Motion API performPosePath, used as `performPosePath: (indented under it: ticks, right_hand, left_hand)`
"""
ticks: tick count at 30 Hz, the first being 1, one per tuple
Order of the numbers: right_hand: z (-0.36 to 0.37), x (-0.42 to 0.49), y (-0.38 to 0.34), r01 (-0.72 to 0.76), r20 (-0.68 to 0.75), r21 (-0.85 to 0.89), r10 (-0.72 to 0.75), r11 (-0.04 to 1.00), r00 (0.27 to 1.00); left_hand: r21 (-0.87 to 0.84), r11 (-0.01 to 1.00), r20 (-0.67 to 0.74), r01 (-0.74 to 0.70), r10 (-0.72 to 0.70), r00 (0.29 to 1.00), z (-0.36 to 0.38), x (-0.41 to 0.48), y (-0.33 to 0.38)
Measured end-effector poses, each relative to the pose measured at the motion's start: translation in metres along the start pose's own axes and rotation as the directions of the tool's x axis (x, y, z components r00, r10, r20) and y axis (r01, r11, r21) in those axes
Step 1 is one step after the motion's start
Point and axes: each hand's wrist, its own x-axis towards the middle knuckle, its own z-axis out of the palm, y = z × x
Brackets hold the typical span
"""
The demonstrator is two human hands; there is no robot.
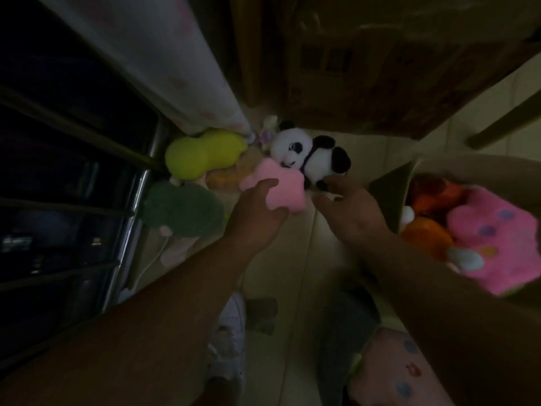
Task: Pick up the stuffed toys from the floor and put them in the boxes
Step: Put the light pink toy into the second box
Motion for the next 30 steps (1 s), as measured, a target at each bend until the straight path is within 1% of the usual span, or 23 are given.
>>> performPosePath:
  ticks: [4, 8, 10, 13, 16, 18, 21, 24, 27, 30]
  right_hand:
    - [0.048, 0.054, 0.023, -0.031, 0.033, -0.036, 0.032, 0.999, 0.999]
    - [0.091, 0.107, 0.045, -0.081, 0.059, 0.027, 0.079, 0.996, 0.995]
    - [0.109, 0.130, 0.059, -0.085, 0.056, 0.066, 0.082, 0.994, 0.995]
    - [0.126, 0.149, 0.073, -0.095, 0.001, 0.127, 0.096, 0.987, 0.995]
    - [0.137, 0.153, 0.077, -0.062, -0.032, 0.229, 0.071, 0.972, 0.997]
    - [0.140, 0.149, 0.073, -0.029, -0.065, 0.253, 0.047, 0.967, 0.997]
    - [0.133, 0.139, 0.060, 0.019, -0.115, 0.207, 0.005, 0.978, 0.993]
    - [0.117, 0.120, 0.047, 0.036, -0.105, 0.191, -0.016, 0.981, 0.994]
    - [0.092, 0.086, 0.028, 0.049, -0.107, 0.192, -0.029, 0.980, 0.994]
    - [0.058, 0.046, 0.010, 0.038, -0.109, 0.208, -0.015, 0.977, 0.994]
  left_hand:
    - [0.014, 0.999, 0.025, 0.037, -0.037, 0.999, 0.015, 0.050, -0.045]
    - [0.007, 0.997, 0.021, 0.072, -0.072, 0.997, 0.038, 0.102, -0.086]
    - [-0.061, 0.992, 0.006, 0.114, -0.114, 0.993, 0.050, 0.125, -0.108]
    - [-0.195, 0.968, -0.037, 0.156, -0.166, 0.985, 0.065, 0.144, -0.133]
    - [-0.256, 0.958, -0.062, 0.131, -0.151, 0.987, 0.073, 0.148, -0.142]
    - [-0.302, 0.945, -0.070, 0.125, -0.153, 0.986, 0.075, 0.147, -0.143]
    - [-0.362, 0.916, -0.028, 0.171, -0.194, 0.981, 0.070, 0.133, -0.132]
    - [-0.418, 0.889, -0.014, 0.186, -0.211, 0.977, 0.058, 0.106, -0.112]
    - [-0.467, 0.869, -0.040, 0.163, -0.205, 0.978, 0.037, 0.070, -0.083]
    - [-0.439, 0.891, -0.056, 0.114, -0.154, 0.987, 0.012, 0.031, -0.043]
